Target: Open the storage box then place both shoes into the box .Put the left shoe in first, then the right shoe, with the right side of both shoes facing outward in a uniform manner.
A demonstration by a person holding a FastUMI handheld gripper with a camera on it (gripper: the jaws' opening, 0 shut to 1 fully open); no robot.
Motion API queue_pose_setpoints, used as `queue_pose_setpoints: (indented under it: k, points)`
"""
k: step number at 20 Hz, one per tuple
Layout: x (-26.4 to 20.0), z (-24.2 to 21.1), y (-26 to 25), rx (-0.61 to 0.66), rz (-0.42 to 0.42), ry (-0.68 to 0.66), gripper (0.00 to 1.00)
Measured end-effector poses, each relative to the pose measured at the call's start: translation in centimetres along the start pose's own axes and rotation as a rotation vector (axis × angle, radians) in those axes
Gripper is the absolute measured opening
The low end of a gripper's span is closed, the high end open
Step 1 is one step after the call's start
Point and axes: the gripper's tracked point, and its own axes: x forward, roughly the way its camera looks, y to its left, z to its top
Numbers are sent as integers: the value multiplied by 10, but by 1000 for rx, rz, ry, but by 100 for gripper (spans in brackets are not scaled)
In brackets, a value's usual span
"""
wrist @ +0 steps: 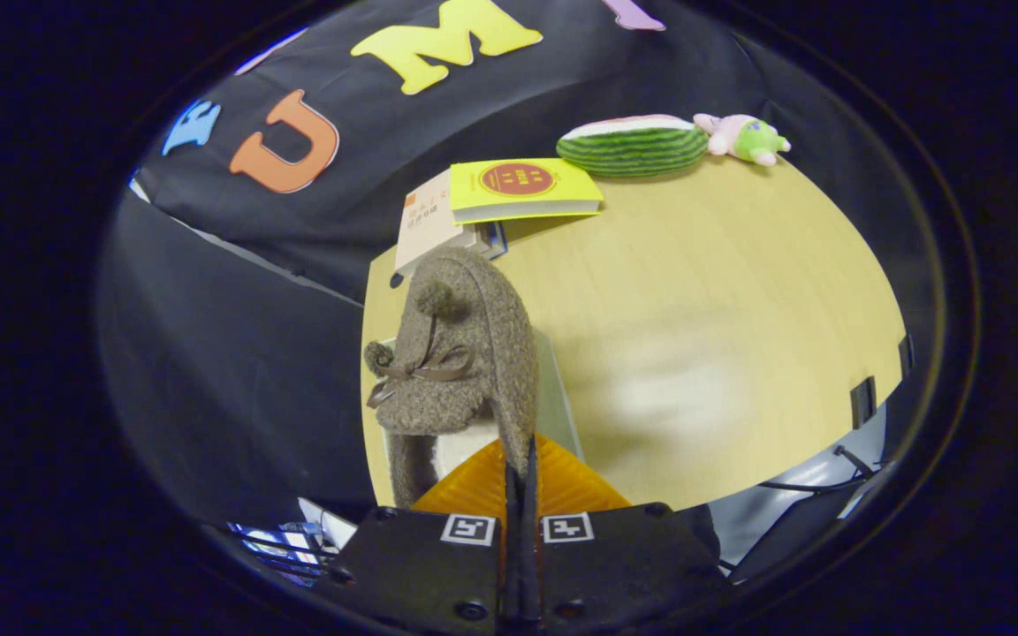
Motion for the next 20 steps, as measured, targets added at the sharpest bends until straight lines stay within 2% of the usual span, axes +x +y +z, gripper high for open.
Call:
queue_pose_setpoints:
  k: [7,12,14,17,20]
  points:
    - [55,-28,23,-11,-91,60,6]
    - [70,-28,30,21,-92,58,9]
    - [66,-25,31,8,-91,45,31]
    - [51,-17,41,-34,-80,2,79]
    - [27,-9,55,-47,-55,-59,83]
